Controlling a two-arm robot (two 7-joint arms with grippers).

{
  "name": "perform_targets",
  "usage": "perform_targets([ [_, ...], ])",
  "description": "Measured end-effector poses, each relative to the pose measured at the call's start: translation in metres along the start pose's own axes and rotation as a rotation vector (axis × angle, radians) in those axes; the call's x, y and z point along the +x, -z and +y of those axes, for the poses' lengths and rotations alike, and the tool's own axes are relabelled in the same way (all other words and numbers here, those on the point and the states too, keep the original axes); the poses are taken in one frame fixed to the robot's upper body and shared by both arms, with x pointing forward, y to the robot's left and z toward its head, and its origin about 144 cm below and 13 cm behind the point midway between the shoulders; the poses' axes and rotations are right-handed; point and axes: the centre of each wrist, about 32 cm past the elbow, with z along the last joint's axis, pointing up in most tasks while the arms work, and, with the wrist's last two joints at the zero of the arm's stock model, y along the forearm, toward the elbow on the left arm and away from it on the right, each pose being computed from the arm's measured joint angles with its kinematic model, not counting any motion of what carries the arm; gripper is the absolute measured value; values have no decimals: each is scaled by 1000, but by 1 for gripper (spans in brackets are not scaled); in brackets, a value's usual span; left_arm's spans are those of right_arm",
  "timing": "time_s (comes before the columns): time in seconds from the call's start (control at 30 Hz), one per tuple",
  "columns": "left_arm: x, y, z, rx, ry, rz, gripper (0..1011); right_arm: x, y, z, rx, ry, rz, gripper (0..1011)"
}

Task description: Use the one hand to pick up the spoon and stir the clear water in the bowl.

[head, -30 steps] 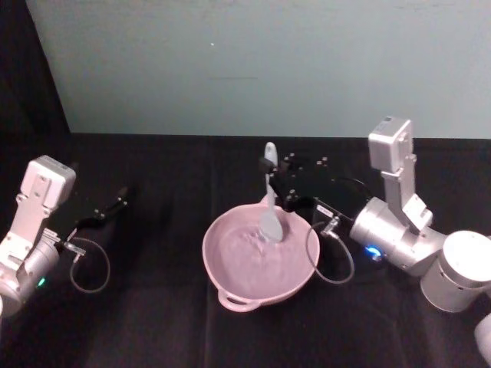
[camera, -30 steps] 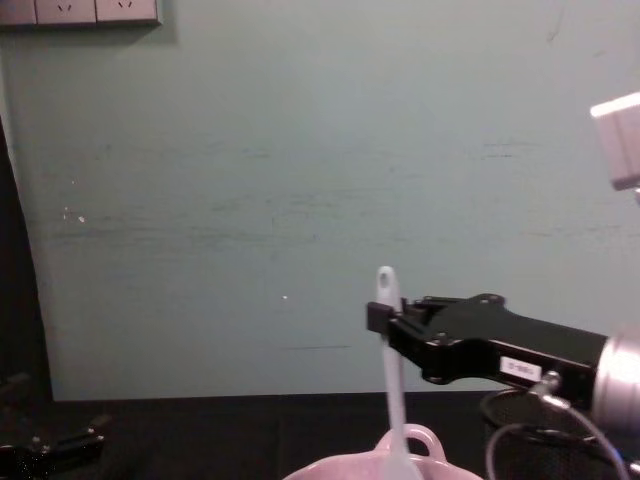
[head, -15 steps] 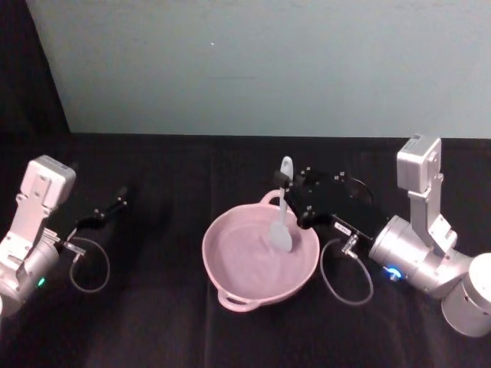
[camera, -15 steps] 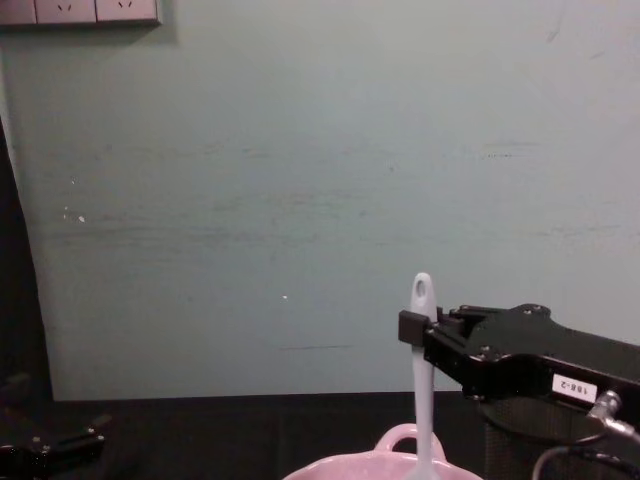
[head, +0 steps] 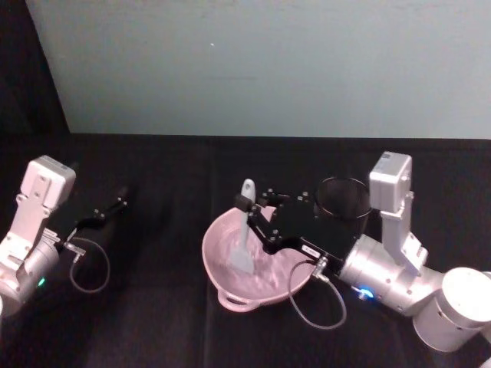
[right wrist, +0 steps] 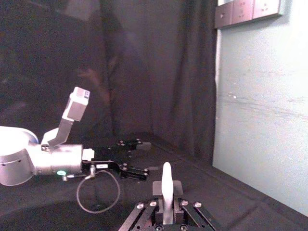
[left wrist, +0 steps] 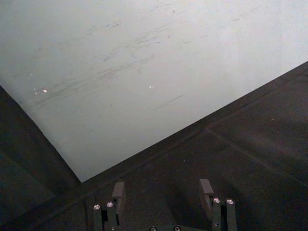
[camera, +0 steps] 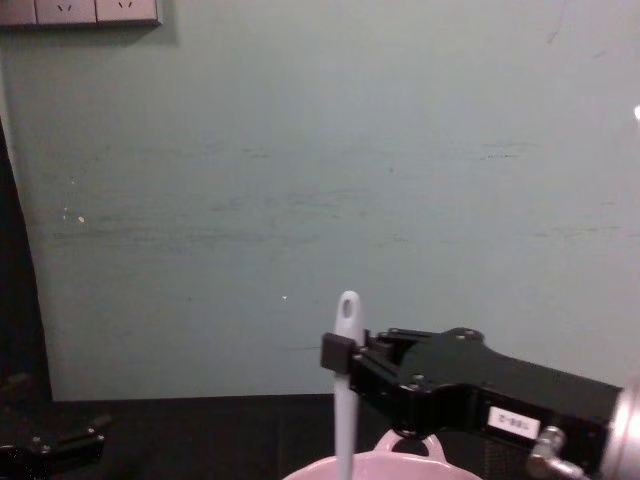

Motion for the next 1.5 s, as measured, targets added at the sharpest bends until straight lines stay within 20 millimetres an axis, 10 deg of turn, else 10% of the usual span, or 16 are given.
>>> perform_targets([
  [0.53,0,0,0,0,0,0,1005,20,11,29,8,54,-23,119],
  [1.5,0,0,0,0,0,0,1005,24,-11,-9,47,192,-45,119],
])
